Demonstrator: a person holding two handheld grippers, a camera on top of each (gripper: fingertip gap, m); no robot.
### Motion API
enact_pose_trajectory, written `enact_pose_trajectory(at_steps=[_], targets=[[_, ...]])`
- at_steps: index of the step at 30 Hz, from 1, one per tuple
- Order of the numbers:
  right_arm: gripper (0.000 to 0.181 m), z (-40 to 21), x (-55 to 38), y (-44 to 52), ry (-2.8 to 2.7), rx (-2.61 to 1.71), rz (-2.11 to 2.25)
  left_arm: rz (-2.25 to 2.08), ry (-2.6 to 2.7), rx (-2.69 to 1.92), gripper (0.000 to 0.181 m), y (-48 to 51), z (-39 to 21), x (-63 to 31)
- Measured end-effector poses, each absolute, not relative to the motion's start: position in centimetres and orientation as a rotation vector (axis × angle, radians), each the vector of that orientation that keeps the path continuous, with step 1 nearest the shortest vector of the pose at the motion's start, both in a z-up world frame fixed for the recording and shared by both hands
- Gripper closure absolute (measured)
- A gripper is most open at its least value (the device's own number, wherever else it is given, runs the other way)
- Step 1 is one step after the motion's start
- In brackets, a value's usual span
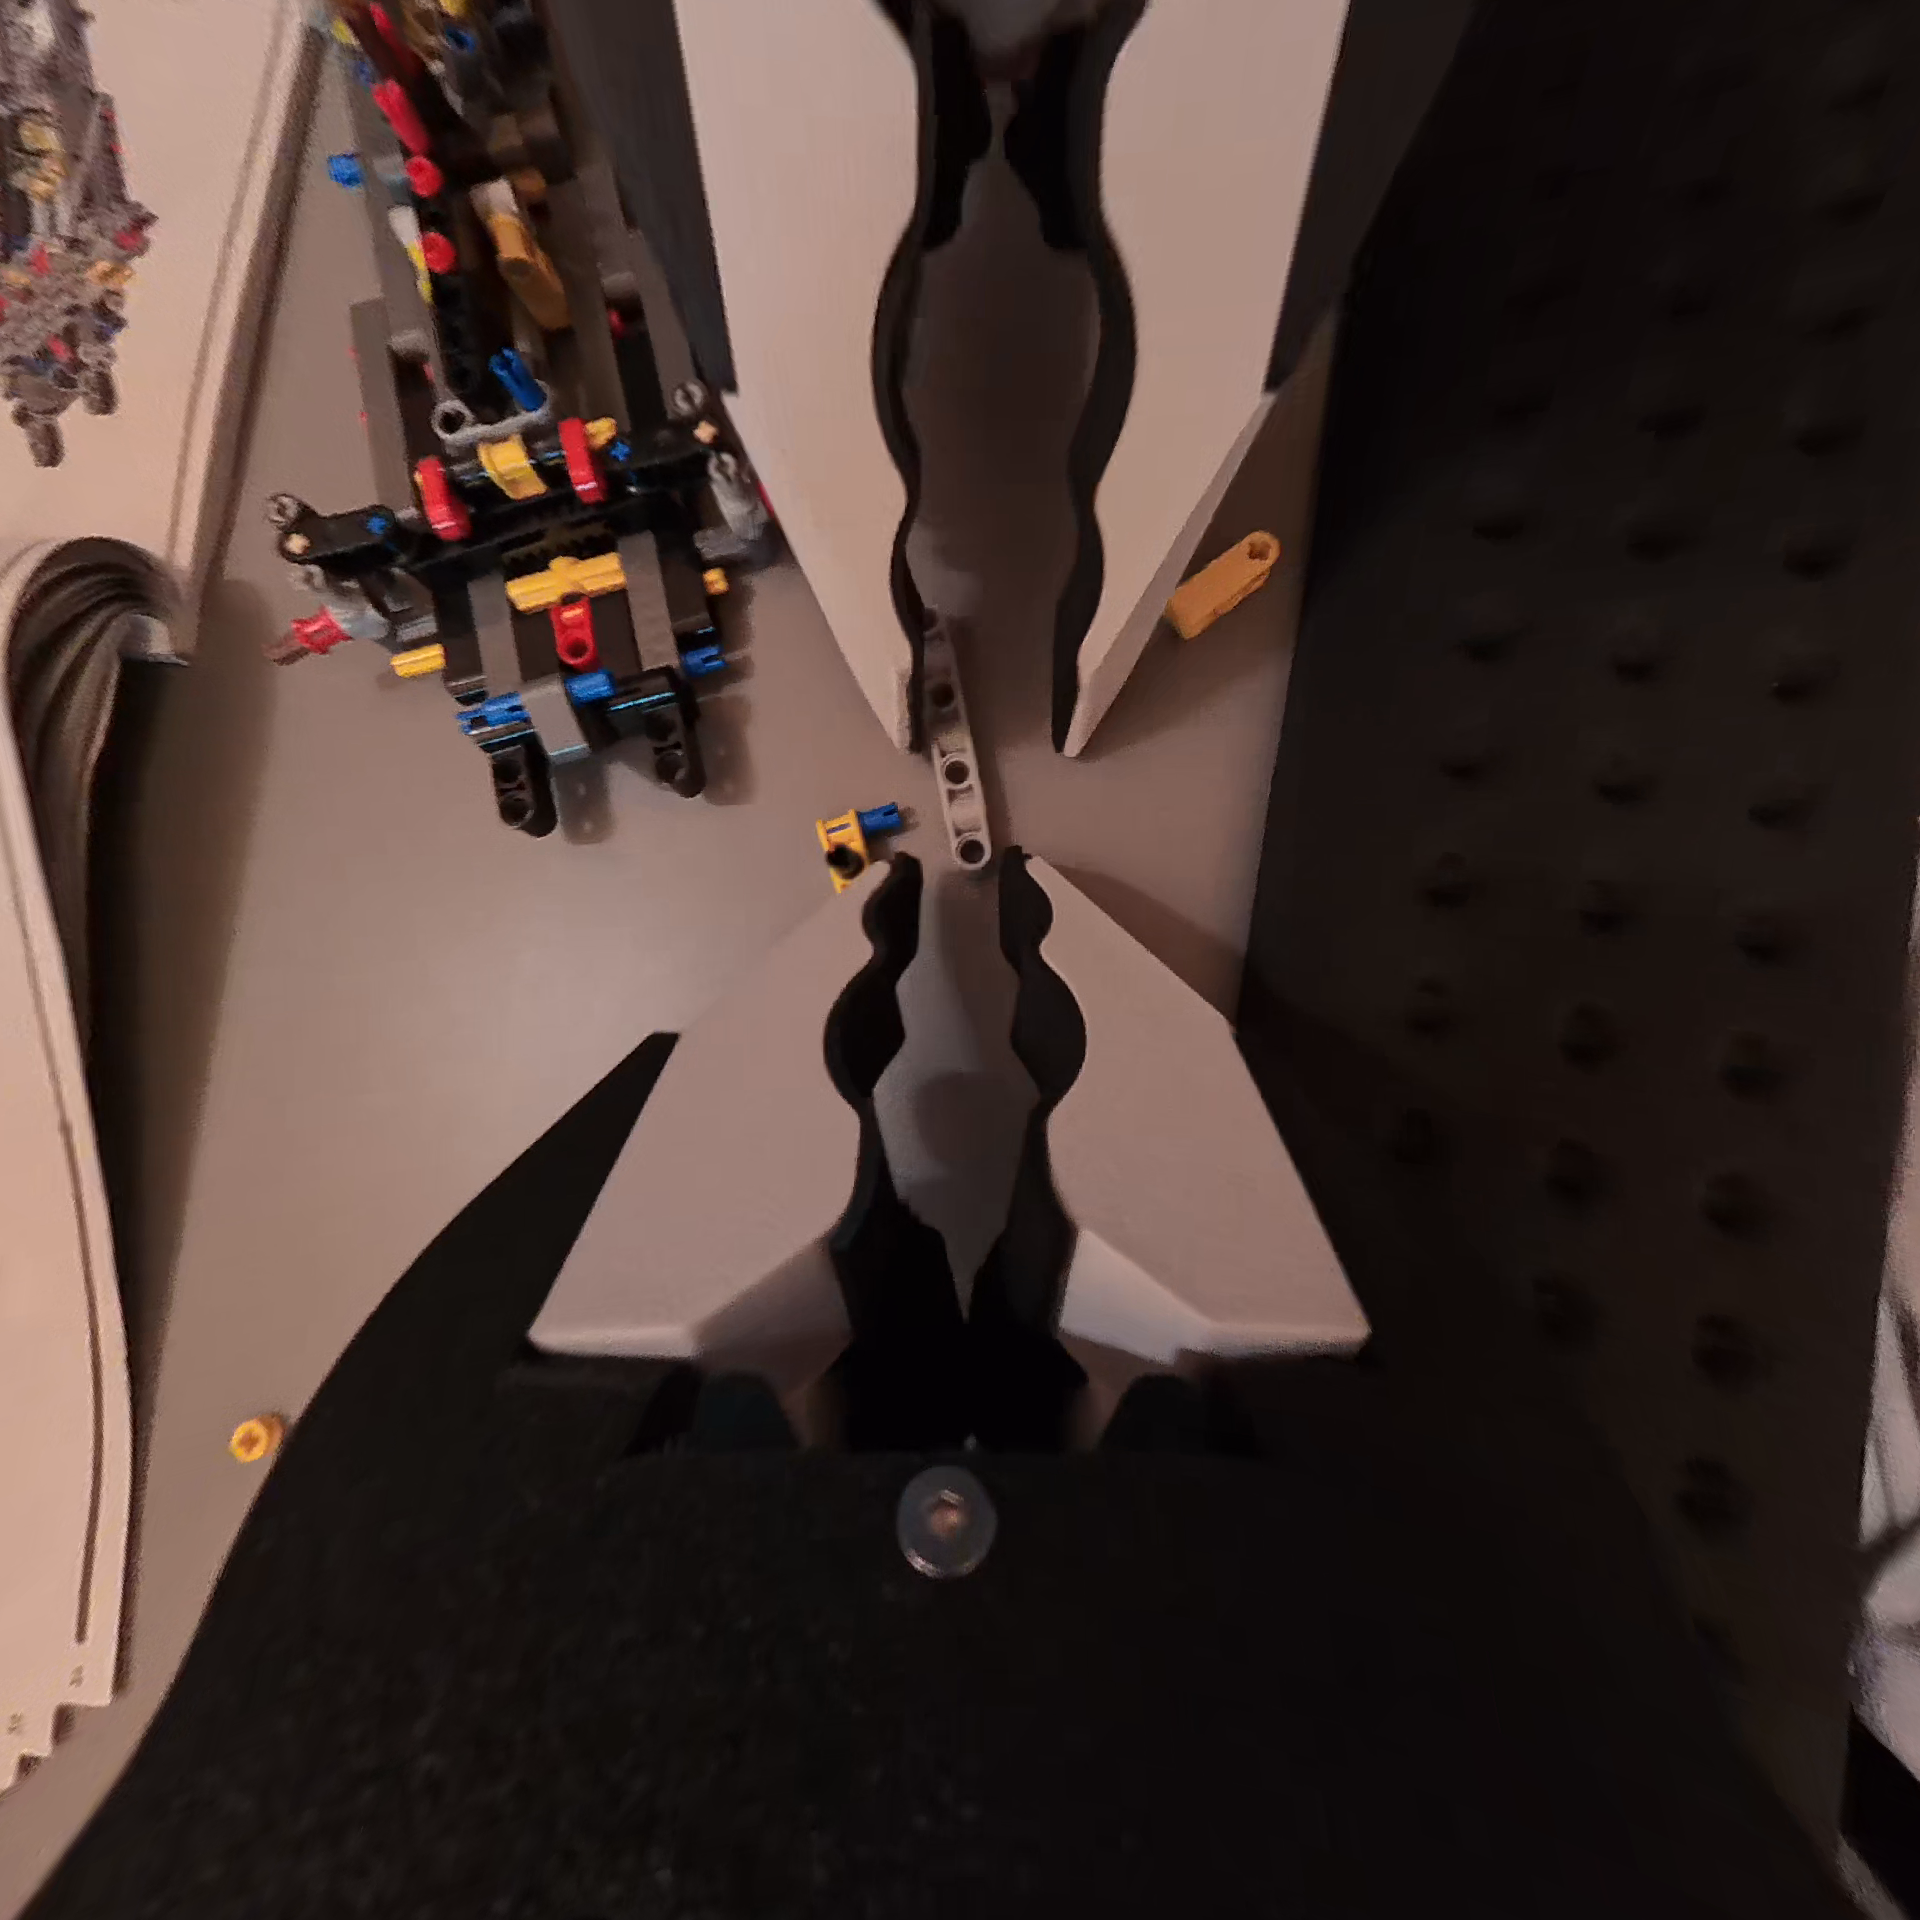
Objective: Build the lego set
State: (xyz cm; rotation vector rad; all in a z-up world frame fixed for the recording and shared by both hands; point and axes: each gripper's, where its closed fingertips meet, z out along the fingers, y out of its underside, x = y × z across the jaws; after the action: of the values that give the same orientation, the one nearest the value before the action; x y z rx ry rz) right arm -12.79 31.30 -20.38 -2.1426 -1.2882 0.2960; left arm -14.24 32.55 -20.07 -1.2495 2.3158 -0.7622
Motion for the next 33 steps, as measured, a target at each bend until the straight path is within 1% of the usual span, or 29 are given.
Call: enact_pose_trajectory(at_steps=[2, 5, 6, 8, 10, 12, 15, 19, 25, 27, 30, 33], targets=[[0.158, -20.4, -12.7, 31.5, -1.283, -2.151, 0.326, -0.818, 2.272, -1.275, 0.169, 33.1, -19.3, -14.7], [0.168, -20.6, -12.3, 31.7, -1.295, -2.140, 0.300, -0.856, 2.187, -1.356, 0.169, 34.8, -19.0, -14.7], [0.173, -20.6, -12.3, 31.7, -1.300, -2.127, 0.297, -0.863, 2.173, -1.374, 0.167, 35.1, -19.1, -14.6], [0.174, -20.6, -12.2, 31.9, -1.313, -2.112, 0.263, -0.862, 2.186, -1.382, 0.162, 35.0, -19.5, -14.2], [0.174, -20.6, -12.2, 32.0, -1.315, -2.114, 0.257, -0.838, 2.206, -1.358, 0.161, 34.9, -19.9, -13.8], [0.174, -20.6, -12.2, 32.0, -1.306, -2.131, 0.281, -0.827, 2.239, -1.345, 0.164, 34.7, -20.3, -13.5], [0.174, -20.6, -12.2, 32.0, -1.313, -2.129, 0.284, -0.815, 2.269, -1.314, 0.175, 34.7, -20.7, -13.3], [0.174, -20.6, -12.2, 32.0, -1.300, -2.162, 0.292, -0.854, 2.292, -1.273, 0.176, 34.5, -20.8, -13.4], [0.174, -20.6, -12.0, 32.5, -1.246, -2.197, 0.274, -0.875, 2.260, -1.329, 0.176, 34.8, -20.8, -13.3], [0.173, -20.6, -11.9, 32.6, -1.230, -2.202, 0.267, -0.856, 2.257, -1.323, 0.175, 34.8, -20.8, -13.4], [0.157, -20.3, -12.2, 32.8, -1.196, -2.210, 0.301, -0.851, 2.258, -1.326, 0.176, 34.7, -20.8, -13.4], [0.148, -19.8, -12.9, 33.1, -1.172, -2.196, 0.343, -0.857, 2.252, -1.332, 0.176, 34.6, -20.8, -13.4]])
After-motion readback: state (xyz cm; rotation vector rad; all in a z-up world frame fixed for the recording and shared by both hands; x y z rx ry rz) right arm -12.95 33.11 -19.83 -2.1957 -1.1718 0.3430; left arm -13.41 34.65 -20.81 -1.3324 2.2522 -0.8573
